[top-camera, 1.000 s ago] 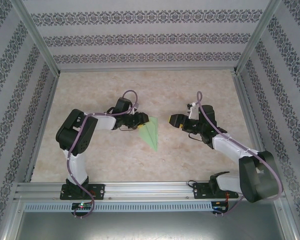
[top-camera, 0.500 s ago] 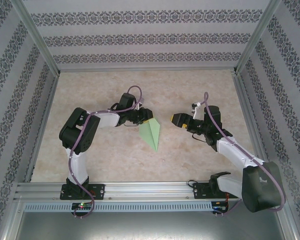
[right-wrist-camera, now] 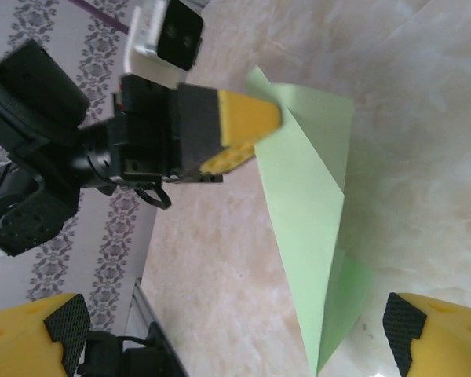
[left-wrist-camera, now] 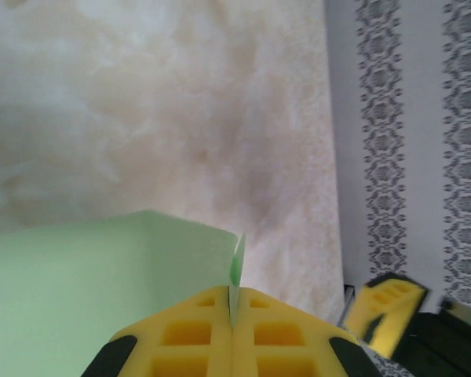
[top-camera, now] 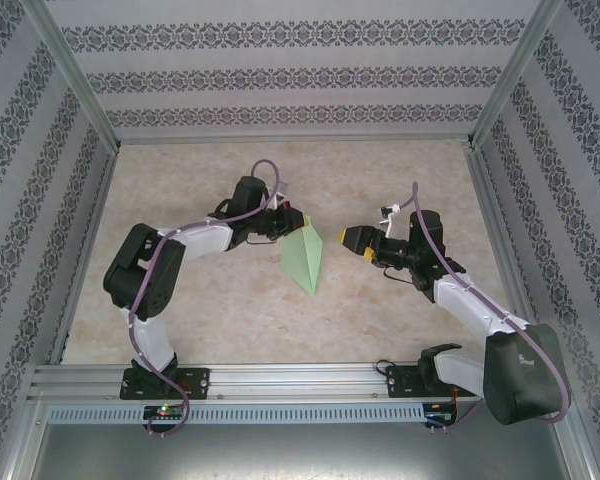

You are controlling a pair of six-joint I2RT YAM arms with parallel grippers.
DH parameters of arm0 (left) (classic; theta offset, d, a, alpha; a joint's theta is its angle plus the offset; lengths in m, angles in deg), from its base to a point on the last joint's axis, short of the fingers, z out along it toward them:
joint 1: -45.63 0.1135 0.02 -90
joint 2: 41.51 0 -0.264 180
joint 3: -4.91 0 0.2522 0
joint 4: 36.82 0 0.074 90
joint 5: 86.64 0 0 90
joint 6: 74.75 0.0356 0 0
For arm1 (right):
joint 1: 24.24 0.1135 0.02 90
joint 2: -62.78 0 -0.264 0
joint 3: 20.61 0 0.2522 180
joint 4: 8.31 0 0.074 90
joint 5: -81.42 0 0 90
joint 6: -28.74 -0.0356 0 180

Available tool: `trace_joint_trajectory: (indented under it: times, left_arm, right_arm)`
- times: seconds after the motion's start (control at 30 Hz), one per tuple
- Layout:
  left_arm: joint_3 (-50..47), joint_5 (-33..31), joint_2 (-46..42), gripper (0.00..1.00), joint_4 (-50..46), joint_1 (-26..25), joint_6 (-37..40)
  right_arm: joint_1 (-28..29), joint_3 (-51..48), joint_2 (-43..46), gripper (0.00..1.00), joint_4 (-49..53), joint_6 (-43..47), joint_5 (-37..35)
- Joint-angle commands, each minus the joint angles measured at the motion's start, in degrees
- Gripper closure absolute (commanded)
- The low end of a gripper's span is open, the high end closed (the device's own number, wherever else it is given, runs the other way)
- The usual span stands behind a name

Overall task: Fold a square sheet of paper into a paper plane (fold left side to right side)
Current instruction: Turn over the paper at the center of the table.

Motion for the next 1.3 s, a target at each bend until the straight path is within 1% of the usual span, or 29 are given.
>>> trace_joint_trajectory:
  times: [0.0, 0.1, 0.2, 0.27, 0.33, 0.53, 0.6, 0.7, 0.77, 1.03, 1.17, 1.27]
  left_arm:
    - [2.64, -0.25, -5.32, 0.96, 0.76, 2.7, -0.49]
    - [4.42, -0.12, -8.44, 0.96, 1.5, 4.38, -1.53]
    - [7.22, -0.1, -10.95, 0.96, 1.79, 5.36, -2.44]
    - [8.86, 0.05, -11.84, 0.96, 2.99, 5.75, -3.92]
    - [10.34, 0.4, -12.43, 0.96, 4.99, 6.21, -6.03]
    - [13.28, 2.33, -12.15, 0.96, 14.02, 6.37, -14.83]
    - [13.62, 2.94, -11.91, 0.96, 17.2, 6.45, -18.11]
    - [14.03, 4.17, -11.28, 0.96, 20.35, 6.3, -21.53]
    - [13.86, 4.46, -11.13, 0.97, 20.61, 6.25, -22.6]
    - [11.28, 4.47, -11.03, 0.97, 22.15, 5.82, -24.81]
    - [10.46, 4.59, -10.69, 0.97, 23.95, 5.31, -25.62]
    - [10.25, 4.98, -10.17, 0.97, 24.92, 4.91, -26.15]
  right_arm:
    - [-0.46, 2.85, -0.06, 0.02, -4.77, -3.29, 4.43]
    - [-0.15, 5.65, -0.94, 0.02, -5.15, -4.11, 6.08]
    - [0.84, 7.31, -2.75, 0.02, -9.24, -5.94, 8.76]
    - [1.89, 8.44, -3.68, 0.02, -9.93, -5.76, 9.55]
    - [2.94, 9.25, -4.63, 0.02, -10.34, -5.67, 9.56]
    - [7.37, 10.68, -9.41, 0.02, -15.68, -8.52, 9.7]
    - [8.12, 10.64, -11.4, 0.03, -20.26, -11.42, 9.51]
    - [8.42, 10.49, -14.33, 0.08, -31.09, -17.83, 11.41]
    - [8.53, 10.9, -15.66, 0.11, -35.04, -20.17, 12.0]
    - [8.39, 13.55, -16.14, 0.22, -36.38, -21.22, 12.38]
    - [8.23, 14.49, -16.36, 0.32, -36.7, -22.04, 12.08]
    - [7.86, 14.56, -16.62, 0.37, -38.49, -23.4, 11.94]
